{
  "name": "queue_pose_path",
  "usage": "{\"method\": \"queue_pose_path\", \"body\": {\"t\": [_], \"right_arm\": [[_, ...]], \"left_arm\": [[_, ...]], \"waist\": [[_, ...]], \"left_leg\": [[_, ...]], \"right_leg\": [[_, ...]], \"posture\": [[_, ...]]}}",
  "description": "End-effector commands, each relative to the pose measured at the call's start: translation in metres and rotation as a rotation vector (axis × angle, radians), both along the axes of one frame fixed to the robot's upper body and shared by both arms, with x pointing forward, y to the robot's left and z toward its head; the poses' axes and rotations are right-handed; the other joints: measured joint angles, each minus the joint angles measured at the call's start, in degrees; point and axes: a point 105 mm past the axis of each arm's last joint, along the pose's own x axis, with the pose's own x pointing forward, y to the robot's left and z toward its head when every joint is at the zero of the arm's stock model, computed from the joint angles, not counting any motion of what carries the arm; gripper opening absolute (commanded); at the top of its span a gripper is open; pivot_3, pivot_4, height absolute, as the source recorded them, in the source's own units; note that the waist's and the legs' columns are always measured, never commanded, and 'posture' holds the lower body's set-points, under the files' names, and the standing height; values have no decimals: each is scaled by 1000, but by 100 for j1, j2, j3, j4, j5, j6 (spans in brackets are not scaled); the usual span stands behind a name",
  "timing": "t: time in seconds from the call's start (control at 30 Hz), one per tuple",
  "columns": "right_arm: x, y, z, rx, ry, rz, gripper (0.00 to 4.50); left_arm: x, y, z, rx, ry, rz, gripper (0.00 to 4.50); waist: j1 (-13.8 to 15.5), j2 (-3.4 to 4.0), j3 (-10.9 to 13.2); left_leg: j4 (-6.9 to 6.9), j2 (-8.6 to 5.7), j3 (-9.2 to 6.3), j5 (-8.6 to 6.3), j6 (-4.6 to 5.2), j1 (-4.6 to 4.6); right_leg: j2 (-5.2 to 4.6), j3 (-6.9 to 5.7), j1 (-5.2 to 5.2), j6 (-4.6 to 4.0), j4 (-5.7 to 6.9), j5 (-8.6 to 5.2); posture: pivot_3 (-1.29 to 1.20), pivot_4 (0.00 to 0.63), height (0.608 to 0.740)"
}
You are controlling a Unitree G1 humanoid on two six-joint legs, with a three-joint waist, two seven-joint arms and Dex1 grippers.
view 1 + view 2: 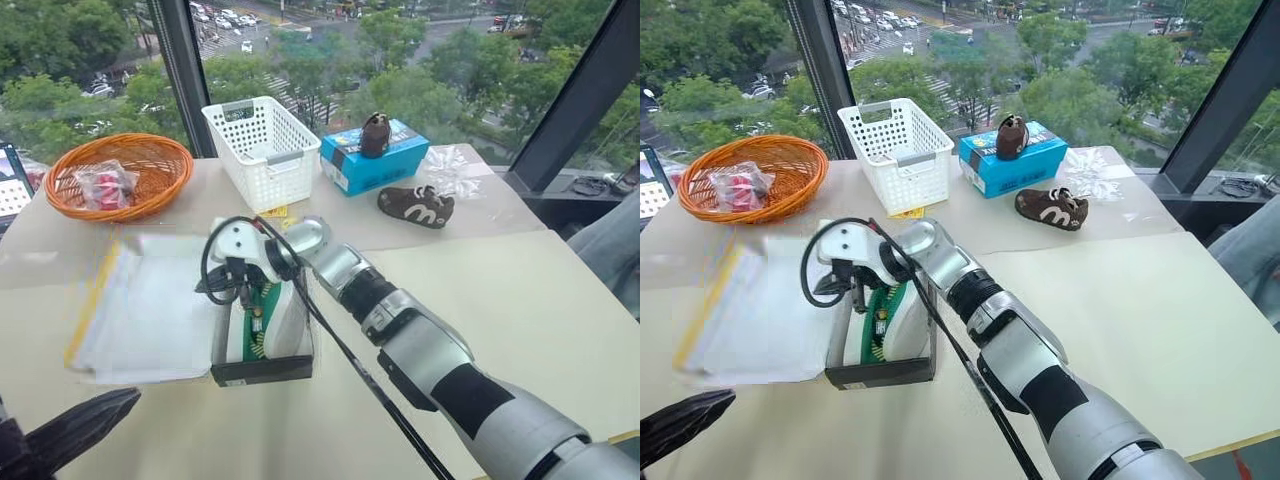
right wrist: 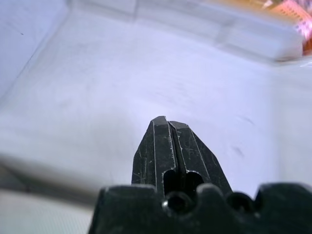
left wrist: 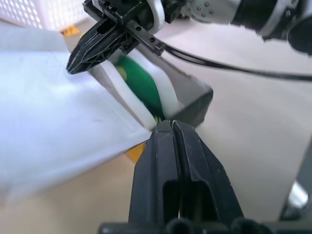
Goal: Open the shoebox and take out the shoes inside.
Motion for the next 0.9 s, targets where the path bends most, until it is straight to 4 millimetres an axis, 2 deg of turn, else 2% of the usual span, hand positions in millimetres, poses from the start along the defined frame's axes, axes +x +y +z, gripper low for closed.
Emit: {"method": "queue_pose_path", "body": {"t": [0.03, 0.1, 0.17, 0.3, 0.37, 0.43, 0.5, 0.63, 0.73, 0.9], "right_arm": [[-21, 26, 14, 60, -40, 85, 0], [-18, 24, 16, 69, -41, 73, 0], [-15, 20, 28, 114, -29, 67, 0], [-14, -6, 58, 197, -34, 78, 0], [-19, -19, 69, 220, -43, 85, 0], [-25, -41, 81, 236, -61, 80, 0], [-33, -59, 83, 219, -90, 72, 0], [-39, -94, 64, 104, -164, 32, 0], [-32, -108, 49, 14, -238, -13, 779], [-25, -116, 38, -88, -424, 10, 2484]], "left_arm": [[-6, -8, 10, 5, -31, -31, 76], [-1, -10, 12, -8, -53, -34, 76], [8, -14, 10, -14, -75, -43, 76], [35, -18, 8, -68, -144, -32, 76], [46, -19, 6, -91, -152, -18, 76], [60, -19, -4, -83, -146, -5, 76], [68, -21, -10, -103, -134, -13, 76], [72, -22, -17, -84, -103, -75, 76], [74, -18, -18, -75, -100, -97, 0], [76, -17, -17, -75, -92, -145, 0]], "waist": [[-24, 0, 2], [-38, 1, 3], [-35, 4, 4], [6, 14, 15], [38, 14, 15], [90, 18, 17], [130, 16, 16], [174, 11, 13], [160, 1, 7], [130, 16, 17]], "left_leg": [[-2, 2, -1, -2, -4, 0], [-4, 5, -12, -4, -10, 1], [-2, 11, -24, -5, -16, 3], [2, 11, -41, 0, -24, 7], [2, 16, -50, 0, -24, 20], [1, 15, -55, -1, -26, 22], [4, 7, -67, -1, -26, 17], [2, 7, -69, -3, -27, 11], [2, 10, -63, -6, -30, 14], [1, 15, -56, -3, -35, 24]], "right_leg": [[9, -3, -1, -3, 3, -5], [27, -11, -1, -17, 12, -21], [39, -13, 5, -22, 16, -24], [50, -14, 12, -23, 28, -23], [51, -20, 29, 13, 29, -1], [48, -29, 35, 15, 25, 1], [41, -40, 39, 20, 21, 4], [40, -48, 38, 22, 12, 6], [44, -47, 37, 21, 14, 5], [59, -45, 37, 10, 23, -3]], "posture": [[0, 150, 736], [0, 150, 736], [0, 150, 736], [0, 150, 736], [0, 150, 736], [0, 150, 736], [0, 150, 736], [0, 150, 736], [0, 150, 736], [0, 150, 736]]}}
